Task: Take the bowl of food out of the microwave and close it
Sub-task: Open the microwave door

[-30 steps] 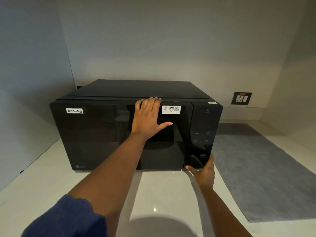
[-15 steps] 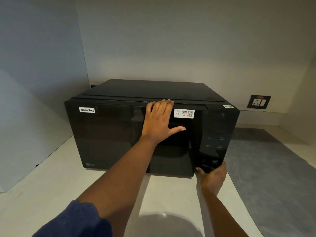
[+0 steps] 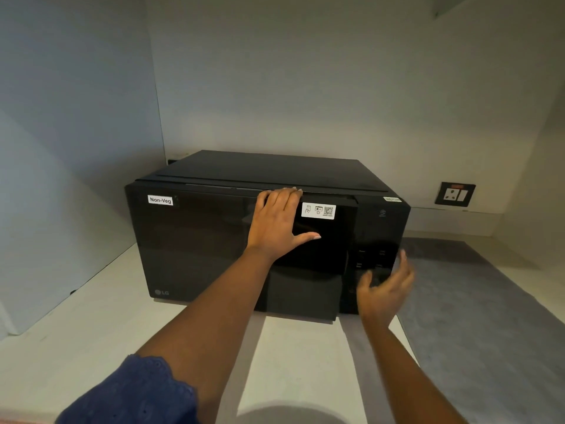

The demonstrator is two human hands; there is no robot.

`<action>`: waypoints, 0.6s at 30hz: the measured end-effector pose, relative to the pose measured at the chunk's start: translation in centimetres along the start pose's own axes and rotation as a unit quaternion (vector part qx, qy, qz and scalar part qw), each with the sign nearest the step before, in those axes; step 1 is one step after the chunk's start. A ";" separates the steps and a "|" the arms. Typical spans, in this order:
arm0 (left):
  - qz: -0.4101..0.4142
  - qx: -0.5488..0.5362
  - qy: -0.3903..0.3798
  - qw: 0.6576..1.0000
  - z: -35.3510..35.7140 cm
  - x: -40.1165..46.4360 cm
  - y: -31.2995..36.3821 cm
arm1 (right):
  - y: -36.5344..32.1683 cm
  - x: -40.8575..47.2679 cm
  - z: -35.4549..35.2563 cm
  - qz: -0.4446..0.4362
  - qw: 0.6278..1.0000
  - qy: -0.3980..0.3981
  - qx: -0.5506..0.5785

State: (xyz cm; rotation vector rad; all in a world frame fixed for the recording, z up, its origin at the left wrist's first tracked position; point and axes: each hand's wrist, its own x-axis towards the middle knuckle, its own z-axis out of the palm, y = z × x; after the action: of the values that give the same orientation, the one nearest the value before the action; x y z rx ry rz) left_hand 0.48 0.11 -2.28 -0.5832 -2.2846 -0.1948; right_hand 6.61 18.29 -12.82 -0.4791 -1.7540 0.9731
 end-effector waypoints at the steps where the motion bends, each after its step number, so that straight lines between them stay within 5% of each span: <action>1: -0.002 0.000 -0.003 1.000 -0.1 0.0 0.1 | -1.5 0.9 -0.2 -0.065 0.997 0.010 0.026; 5: -0.013 0.003 -0.020 1.000 -0.5 0.0 0.2 | -7.4 4.3 -0.7 -0.266 0.957 -0.109 0.037; 8: -0.019 -0.003 -0.026 0.999 -1.0 -0.1 0.4 | -9.6 5.9 -0.5 -0.326 0.914 -0.240 -0.032; 18: -0.016 -0.046 -0.032 0.998 -3.6 -2.5 0.4 | -11.0 5.1 -2.3 -0.289 0.921 -0.247 0.081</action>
State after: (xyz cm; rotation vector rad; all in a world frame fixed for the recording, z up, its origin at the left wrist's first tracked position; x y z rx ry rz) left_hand 4.51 -1.53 -1.51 -0.6077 -2.3585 -0.3015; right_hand 8.08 16.22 -0.73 0.4230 -2.0593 0.8322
